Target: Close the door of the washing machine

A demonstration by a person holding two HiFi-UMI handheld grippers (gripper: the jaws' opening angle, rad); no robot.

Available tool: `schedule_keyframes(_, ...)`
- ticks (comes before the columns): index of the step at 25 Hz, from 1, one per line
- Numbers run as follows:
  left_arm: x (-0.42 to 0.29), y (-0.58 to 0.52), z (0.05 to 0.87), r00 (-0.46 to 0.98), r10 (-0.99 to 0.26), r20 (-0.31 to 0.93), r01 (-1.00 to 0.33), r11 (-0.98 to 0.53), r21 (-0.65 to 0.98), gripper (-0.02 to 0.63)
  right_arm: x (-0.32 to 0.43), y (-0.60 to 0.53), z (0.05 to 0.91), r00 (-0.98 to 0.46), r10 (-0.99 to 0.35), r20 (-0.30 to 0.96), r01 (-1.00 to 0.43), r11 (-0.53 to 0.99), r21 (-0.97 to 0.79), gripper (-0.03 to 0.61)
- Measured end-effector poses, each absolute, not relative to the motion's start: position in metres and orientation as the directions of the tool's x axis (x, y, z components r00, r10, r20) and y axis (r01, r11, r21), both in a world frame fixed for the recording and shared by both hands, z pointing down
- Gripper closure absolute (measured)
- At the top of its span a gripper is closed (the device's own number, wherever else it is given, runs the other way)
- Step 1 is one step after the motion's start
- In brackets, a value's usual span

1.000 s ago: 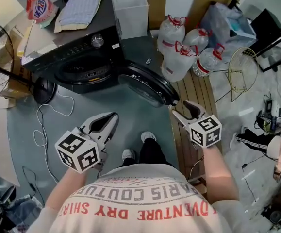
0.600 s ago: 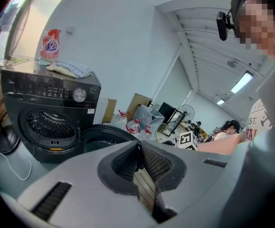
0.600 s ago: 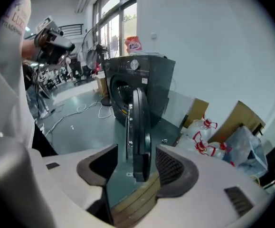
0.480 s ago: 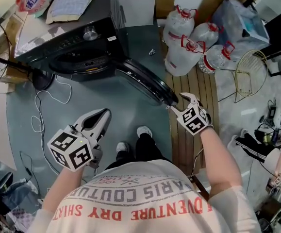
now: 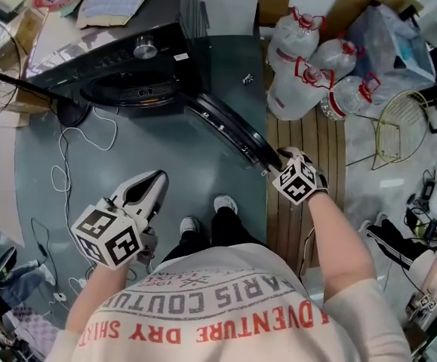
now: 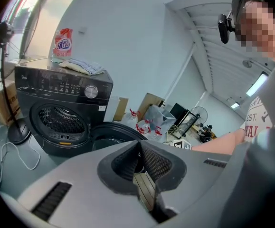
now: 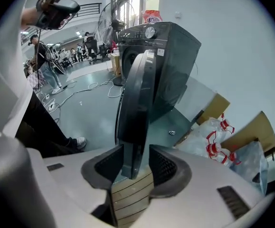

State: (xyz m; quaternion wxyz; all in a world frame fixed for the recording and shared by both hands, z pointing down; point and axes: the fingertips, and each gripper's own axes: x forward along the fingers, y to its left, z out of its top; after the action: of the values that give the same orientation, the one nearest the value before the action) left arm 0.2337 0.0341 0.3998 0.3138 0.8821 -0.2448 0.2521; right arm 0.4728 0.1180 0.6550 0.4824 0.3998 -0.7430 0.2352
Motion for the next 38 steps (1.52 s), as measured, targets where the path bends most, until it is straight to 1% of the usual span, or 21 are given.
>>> schedule_keyframes(2, 0.235, 0.033, 0.399, 0.749, -0.284, 0.599, -0.597, -0.680, 0.425, 0.577, 0.472, 0.116, 0.656, -0.222, -0.368, 0.903, -0.814, 0.579, 0.035, 0.450)
schedule_keyframes(5, 0.236, 0.030, 0.395, 0.741, -0.300, 0.601, -0.608, -0.680, 0.410, 0.577, 0.474, 0.115, 0.655, -0.227, -0.372, 0.900, -0.819, 0.573, 0.030, 0.497)
schedule_keyframes(11, 0.231, 0.029, 0.390, 0.727, -0.333, 0.601, -0.632, -0.665, 0.397, 0.577, 0.470, 0.116, 0.653, -0.255, -0.355, 0.899, -0.829, 0.560, -0.014, 0.502)
schedule_keyframes(19, 0.207, 0.030, 0.400, 0.697, -0.366, 0.617, -0.673, -0.630, 0.387, 0.577, 0.459, 0.122, 0.655, -0.235, -0.343, 0.909, -0.866, 0.499, -0.035, 0.506)
schedule_keyframes(28, 0.150, 0.032, 0.403, 0.706, -0.377, 0.600, -0.680, -0.597, 0.426, 0.577, 0.417, 0.138, 0.656, -0.201, -0.304, 0.931, -0.913, 0.404, -0.065, 0.506)
schedule_keyframes(34, 0.095, 0.029, 0.406, 0.707, -0.369, 0.603, -0.682, -0.582, 0.443, 0.577, 0.377, 0.142, 0.656, -0.171, -0.321, 0.931, -0.945, 0.321, -0.063, 0.506)
schedule_keyframes(38, 0.058, 0.024, 0.409, 0.711, -0.357, 0.605, -0.675, -0.587, 0.447, 0.577, 0.340, 0.146, 0.659, -0.153, -0.306, 0.940, -0.962, 0.264, -0.071, 0.506)
